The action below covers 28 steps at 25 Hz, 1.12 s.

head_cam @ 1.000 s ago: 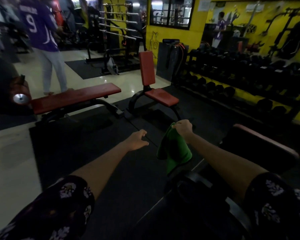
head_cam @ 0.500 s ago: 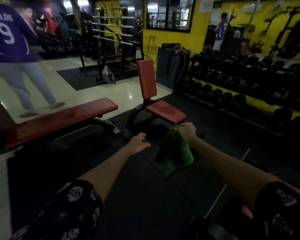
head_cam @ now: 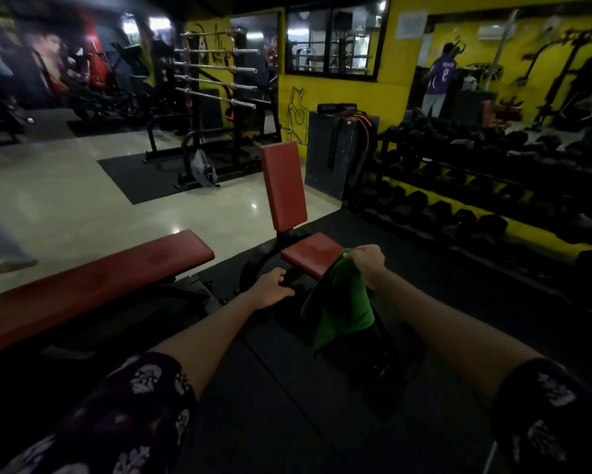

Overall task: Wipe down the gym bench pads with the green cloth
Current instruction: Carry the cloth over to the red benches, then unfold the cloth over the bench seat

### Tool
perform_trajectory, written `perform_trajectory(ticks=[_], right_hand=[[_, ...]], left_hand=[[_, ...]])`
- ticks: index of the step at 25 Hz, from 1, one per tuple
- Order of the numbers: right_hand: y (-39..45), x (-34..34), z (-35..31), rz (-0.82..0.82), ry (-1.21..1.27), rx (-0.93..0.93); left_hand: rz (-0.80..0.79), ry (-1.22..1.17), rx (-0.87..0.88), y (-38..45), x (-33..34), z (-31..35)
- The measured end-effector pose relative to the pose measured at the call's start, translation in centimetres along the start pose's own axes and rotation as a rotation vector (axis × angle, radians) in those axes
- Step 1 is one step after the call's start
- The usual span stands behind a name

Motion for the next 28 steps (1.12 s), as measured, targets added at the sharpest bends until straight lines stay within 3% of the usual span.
perform_trajectory(ticks=[7, 19, 24, 28], right_hand=[[19.0, 0.8, -3.7, -0.025, 0.059, 0.045], [45.5, 5.2, -4.2, 0.04, 0.387, 0.327], [52.0, 5.9, -5.1, 0.041, 0.577, 0.451], [55.3, 6.6, -6.5, 0.007, 0.752, 0.521]], left_hand=[[-0.005, 0.085, 0.031, 18.7, -3.5, 4.8], [-0.1, 0.004, 0.071, 48.9, -8.1, 8.7], [-0.104, 0.002, 0.078, 56.2, -9.9, 9.2], [-0.188, 0.07, 0.19, 58.4, -7.9, 10.5]])
Point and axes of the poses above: each hand's wrist, its own y-axis towards the middle knuckle, its own x-axis out of the palm, z = x × y, the point moved 10 cm from there along y, towards the middle knuckle, and after that the axes turned 4 degrees about -z, right-handed, at the moved point
